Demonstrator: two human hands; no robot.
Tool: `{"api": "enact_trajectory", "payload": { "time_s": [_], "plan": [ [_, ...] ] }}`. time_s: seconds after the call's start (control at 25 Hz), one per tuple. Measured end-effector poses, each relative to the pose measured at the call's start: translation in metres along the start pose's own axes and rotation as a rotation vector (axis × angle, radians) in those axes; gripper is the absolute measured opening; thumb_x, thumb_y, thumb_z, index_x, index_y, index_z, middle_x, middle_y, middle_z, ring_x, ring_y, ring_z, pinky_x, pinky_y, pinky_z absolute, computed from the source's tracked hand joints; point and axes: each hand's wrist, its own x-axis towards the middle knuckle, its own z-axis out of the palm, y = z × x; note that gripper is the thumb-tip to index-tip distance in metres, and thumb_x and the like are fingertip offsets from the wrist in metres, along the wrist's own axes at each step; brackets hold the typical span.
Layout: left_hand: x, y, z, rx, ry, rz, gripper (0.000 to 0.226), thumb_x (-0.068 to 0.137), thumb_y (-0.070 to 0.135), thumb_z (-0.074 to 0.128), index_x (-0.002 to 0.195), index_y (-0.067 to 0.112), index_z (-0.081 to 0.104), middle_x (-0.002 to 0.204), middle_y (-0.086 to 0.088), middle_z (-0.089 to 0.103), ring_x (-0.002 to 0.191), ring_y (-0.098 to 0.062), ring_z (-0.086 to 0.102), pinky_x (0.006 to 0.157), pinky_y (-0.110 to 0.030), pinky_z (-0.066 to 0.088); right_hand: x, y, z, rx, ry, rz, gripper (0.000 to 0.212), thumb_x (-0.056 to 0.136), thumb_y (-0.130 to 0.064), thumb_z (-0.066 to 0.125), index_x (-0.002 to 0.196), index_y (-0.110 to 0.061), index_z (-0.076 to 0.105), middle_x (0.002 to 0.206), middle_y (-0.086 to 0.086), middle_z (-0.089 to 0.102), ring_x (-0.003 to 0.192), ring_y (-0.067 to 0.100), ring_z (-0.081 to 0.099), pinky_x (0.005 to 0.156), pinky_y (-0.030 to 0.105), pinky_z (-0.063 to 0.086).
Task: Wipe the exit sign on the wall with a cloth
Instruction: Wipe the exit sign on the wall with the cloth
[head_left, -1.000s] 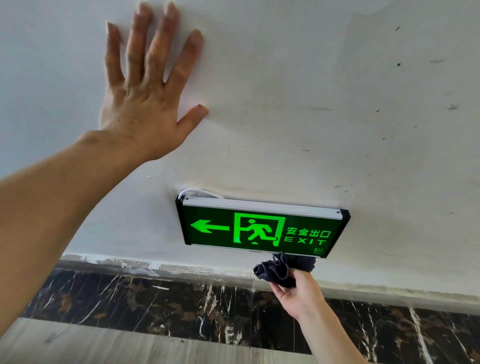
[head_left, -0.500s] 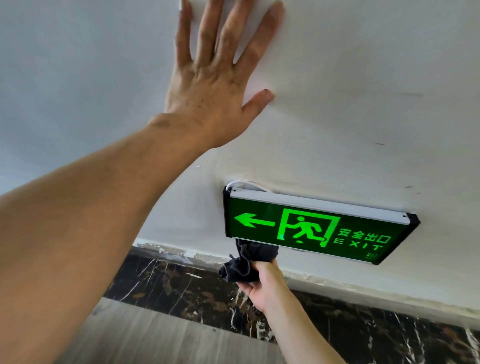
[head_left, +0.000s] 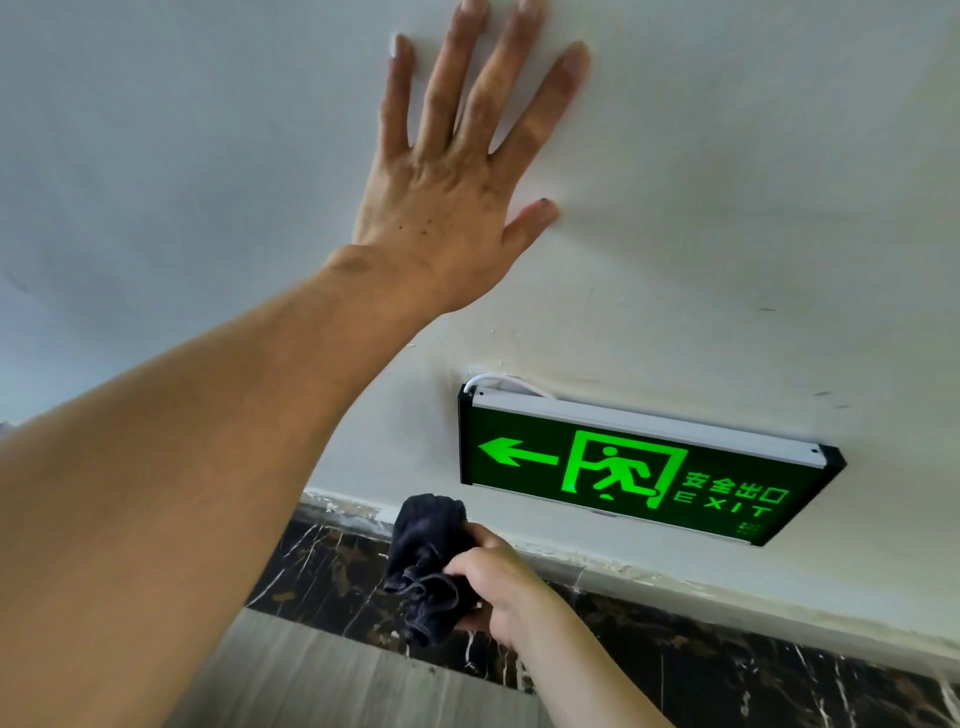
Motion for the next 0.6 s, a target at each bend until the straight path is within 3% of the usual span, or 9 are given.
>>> {"api": "enact_trajectory", "payload": {
  "time_s": [0.2,0.32,0.44,0.6],
  "plan": [
    [0.000,0.001,-0.005,-0.011,-0.033,0.008,0.075,0.095,0.056,0.028,0.154,0.025,-0.006,0.162,-0.013,-0.001,0.147,-0.038,-0.001,0.114,-0.062,0.005,-0.040,-0.008,-0.042,-0.153,0.228,-0.256,0.043,0.081,0.001,0.052,0.096,-0.039,0.056,0.102,-0.006,0.066,0.093,0.020,0.066,0.084,0.046,0.058],
    [-0.002,0.002,-0.003,-0.025,-0.051,0.001,0.073,0.095,0.058,0.022,0.149,0.027,-0.016,0.159,-0.004,-0.011,0.146,-0.035,-0.005,0.115,-0.061,0.002,-0.066,-0.009,-0.065,-0.232,0.349,-0.352,0.040,0.079,-0.007,0.058,0.101,-0.040,0.052,0.101,-0.015,0.063,0.093,0.011,0.063,0.089,0.043,0.055],
    [-0.004,0.002,-0.005,-0.039,-0.097,-0.010,0.072,0.095,0.059,0.020,0.150,0.027,-0.014,0.160,-0.004,-0.010,0.146,-0.033,-0.007,0.115,-0.060,0.001,-0.095,-0.009,-0.085,-0.255,0.470,-0.412,0.037,0.076,-0.014,0.063,0.102,-0.037,0.051,0.098,-0.016,0.065,0.087,0.007,0.063,0.086,0.038,0.053],
    [-0.008,0.013,-0.019,-0.215,-0.084,-0.061,0.072,0.096,0.056,0.025,0.154,0.022,0.002,0.162,-0.014,0.003,0.147,-0.035,0.000,0.117,-0.055,0.004,-0.127,-0.012,-0.103,-0.251,0.576,-0.535,0.034,0.075,-0.016,0.067,0.095,-0.038,0.051,0.093,-0.018,0.065,0.084,0.002,0.062,0.077,0.031,0.049]
  ]
}}
